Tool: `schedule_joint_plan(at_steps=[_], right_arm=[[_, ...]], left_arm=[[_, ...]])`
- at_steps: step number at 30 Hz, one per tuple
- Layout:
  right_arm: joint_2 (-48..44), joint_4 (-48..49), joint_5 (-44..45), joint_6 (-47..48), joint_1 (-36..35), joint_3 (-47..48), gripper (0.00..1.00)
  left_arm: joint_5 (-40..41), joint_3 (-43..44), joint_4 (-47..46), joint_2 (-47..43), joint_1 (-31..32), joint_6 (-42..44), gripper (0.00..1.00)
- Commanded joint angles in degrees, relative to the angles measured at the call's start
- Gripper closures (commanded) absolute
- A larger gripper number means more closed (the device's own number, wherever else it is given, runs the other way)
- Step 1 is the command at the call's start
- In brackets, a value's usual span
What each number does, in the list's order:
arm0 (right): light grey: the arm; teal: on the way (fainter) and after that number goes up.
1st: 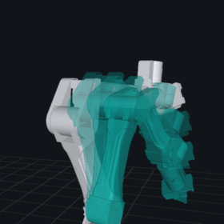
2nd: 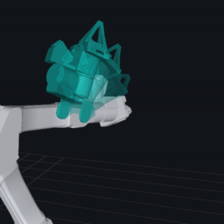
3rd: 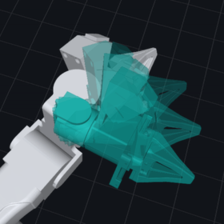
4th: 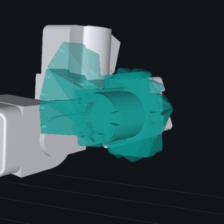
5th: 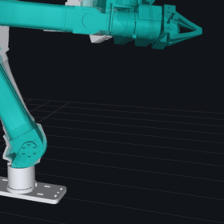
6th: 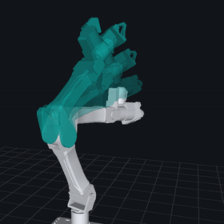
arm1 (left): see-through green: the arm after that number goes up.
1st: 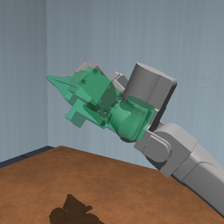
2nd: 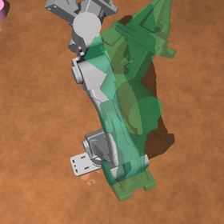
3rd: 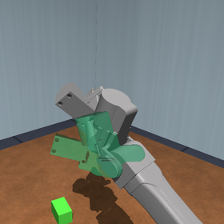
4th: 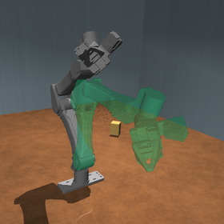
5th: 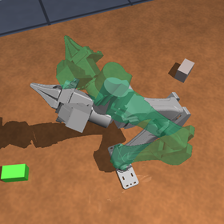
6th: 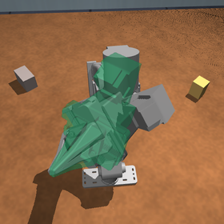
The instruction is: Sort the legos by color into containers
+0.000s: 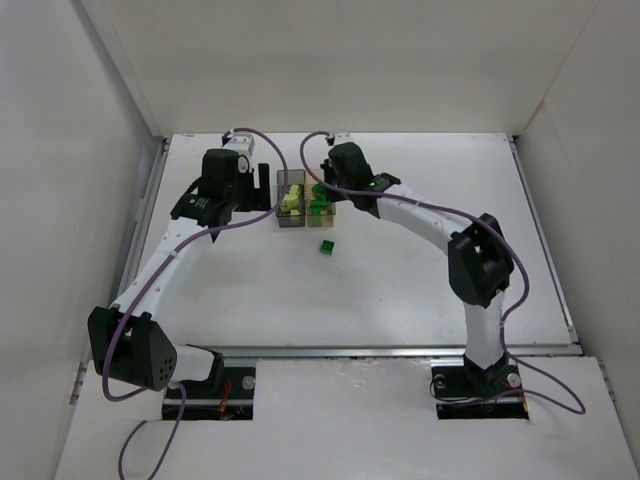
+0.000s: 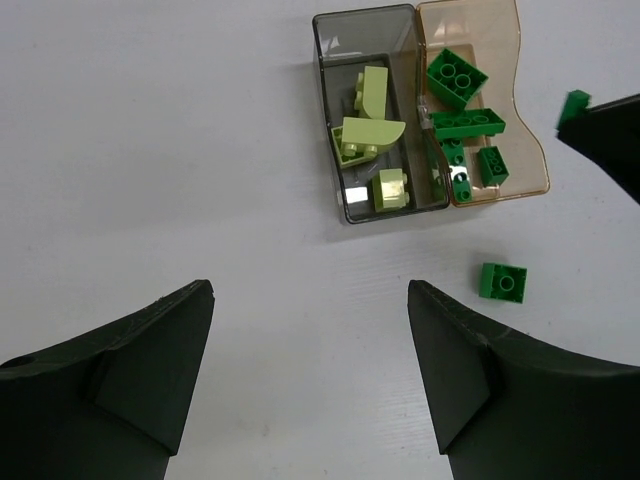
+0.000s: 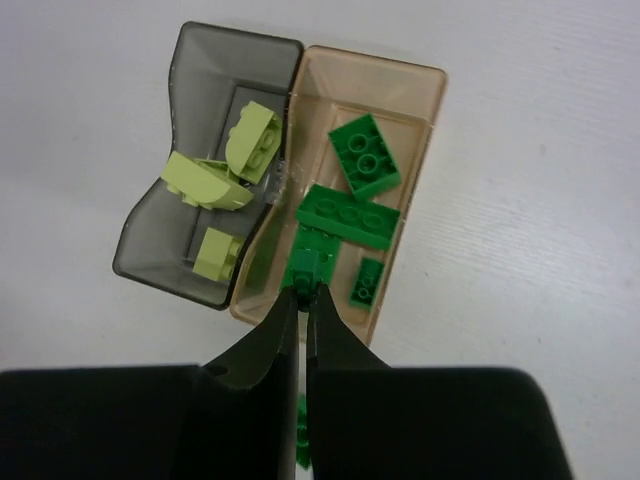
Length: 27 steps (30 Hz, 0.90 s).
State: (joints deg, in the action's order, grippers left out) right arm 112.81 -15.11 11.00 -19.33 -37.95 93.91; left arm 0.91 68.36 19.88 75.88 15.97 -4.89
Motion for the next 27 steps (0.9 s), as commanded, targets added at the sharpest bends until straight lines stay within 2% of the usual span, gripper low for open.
schedule_joint_plan(at_steps=[1, 3, 4, 5, 9, 12, 17, 21, 25, 27], right_arm=[[3.5, -3.0, -4.7, 8.2, -0.4, 5.6, 1.00], [4.0, -1.0, -5.4, 8.7, -0.4, 5.6, 0.84], [4.0, -1.0, -5.4, 8.7, -0.4, 6.5, 0.73], [4.5, -1.0, -5.4, 8.7, -0.4, 7.2, 0.52], [4.5, -3.6, -6.9, 8.7, -0.4, 9.0, 0.24], [1.9, -3.6, -8.5, 8.7, -0.4, 8.4, 0.23], [-3.5, -8.6, -7.6, 8.1, -1.5, 0.9, 0.23], [-7.5, -10.7, 0.9, -3.7, -4.6, -7.9, 0.21], [-6.0, -10.0, -0.5, -9.9, -5.8, -9.4, 0.18], [-3.2, -12.9, -1.1, -12.8, -5.8, -5.8, 0.18]], left_arm=[[1.3, -0.2, -1.5, -2.5, -0.8, -0.5, 0.25], [1.3, -0.2, -2.0, -2.5, -0.8, -0.5, 0.25], [1.3, -0.2, -2.0, -2.5, -0.8, -0.5, 0.25], [1.3, -0.2, -2.0, -2.5, -0.8, -0.5, 0.25], [0.8, -0.2, -2.0, -2.5, -1.4, -0.5, 0.25], [0.8, -0.2, -2.0, -2.5, -1.4, -1.0, 0.25], [0.8, -0.2, -2.0, -2.5, -1.4, -1.0, 0.25], [0.8, -0.8, -2.0, -1.9, -1.4, -1.0, 0.25], [0.8, -0.8, -2.0, -1.3, -1.4, -1.0, 0.25], [0.2, -0.8, -2.0, -1.3, -1.4, -1.0, 0.25]])
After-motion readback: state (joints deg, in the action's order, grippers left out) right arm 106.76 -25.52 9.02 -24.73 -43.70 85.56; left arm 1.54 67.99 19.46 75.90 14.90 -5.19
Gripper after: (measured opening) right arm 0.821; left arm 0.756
